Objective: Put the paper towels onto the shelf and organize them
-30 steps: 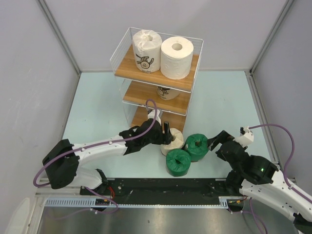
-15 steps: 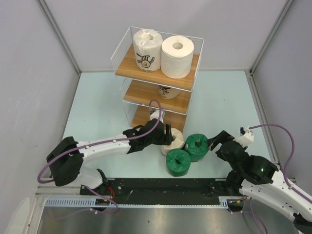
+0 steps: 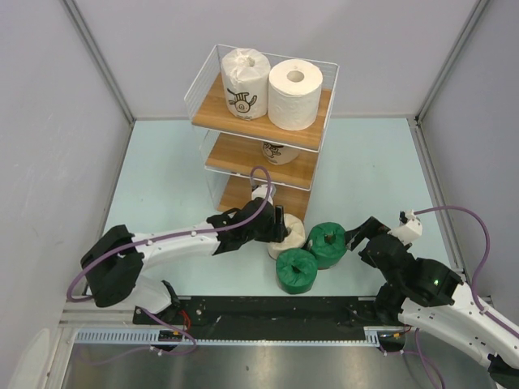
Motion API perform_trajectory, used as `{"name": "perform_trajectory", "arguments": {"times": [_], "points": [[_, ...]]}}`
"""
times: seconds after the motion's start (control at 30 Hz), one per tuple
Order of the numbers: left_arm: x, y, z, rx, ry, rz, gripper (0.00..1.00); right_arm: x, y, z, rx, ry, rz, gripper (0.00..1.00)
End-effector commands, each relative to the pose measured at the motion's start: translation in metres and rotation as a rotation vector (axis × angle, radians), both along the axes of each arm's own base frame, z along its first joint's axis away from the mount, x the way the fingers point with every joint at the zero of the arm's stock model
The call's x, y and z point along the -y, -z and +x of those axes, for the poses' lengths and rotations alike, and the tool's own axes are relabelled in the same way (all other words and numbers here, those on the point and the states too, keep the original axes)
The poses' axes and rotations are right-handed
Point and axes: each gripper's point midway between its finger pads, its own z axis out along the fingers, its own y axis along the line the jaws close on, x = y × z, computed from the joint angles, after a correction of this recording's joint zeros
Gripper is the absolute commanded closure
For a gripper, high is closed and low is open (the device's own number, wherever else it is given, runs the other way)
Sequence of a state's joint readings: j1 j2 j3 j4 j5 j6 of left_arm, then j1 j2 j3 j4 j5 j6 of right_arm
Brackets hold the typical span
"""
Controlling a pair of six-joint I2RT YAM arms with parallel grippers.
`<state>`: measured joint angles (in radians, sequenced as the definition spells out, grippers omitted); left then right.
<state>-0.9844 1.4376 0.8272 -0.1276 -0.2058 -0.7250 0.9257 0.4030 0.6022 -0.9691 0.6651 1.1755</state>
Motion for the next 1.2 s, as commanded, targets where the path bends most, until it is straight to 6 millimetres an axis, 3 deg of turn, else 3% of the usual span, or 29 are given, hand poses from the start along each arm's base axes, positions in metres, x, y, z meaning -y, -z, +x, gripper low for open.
{"name": "perform_trajectory", "arguments": {"times": [0.0,0.3,0.37,0.7,1.17], "points": [[0.003,-0.038,0.001,0.061,0.008,-0.093,0.37,0.003,0.002,0.002,0.001,0.029,-0.001,0.00],[-0.019,-0.085,-0.008,0.137,-0.026,-0.195,0.37,0.003,0.003,0.002,-0.001,0.033,-0.008,0.00],[-0.023,-0.088,-0.008,0.148,-0.028,-0.192,0.36,0.003,0.003,0.003,-0.001,0.036,-0.006,0.00],[-0.026,-0.061,-0.005,0.113,-0.039,-0.093,0.17,0.003,0.002,0.002,0.000,0.032,0.000,0.00],[-0.014,-0.025,0.002,0.065,-0.037,-0.033,0.18,0.003,0.002,0.002,0.003,0.032,0.002,0.00]]}}
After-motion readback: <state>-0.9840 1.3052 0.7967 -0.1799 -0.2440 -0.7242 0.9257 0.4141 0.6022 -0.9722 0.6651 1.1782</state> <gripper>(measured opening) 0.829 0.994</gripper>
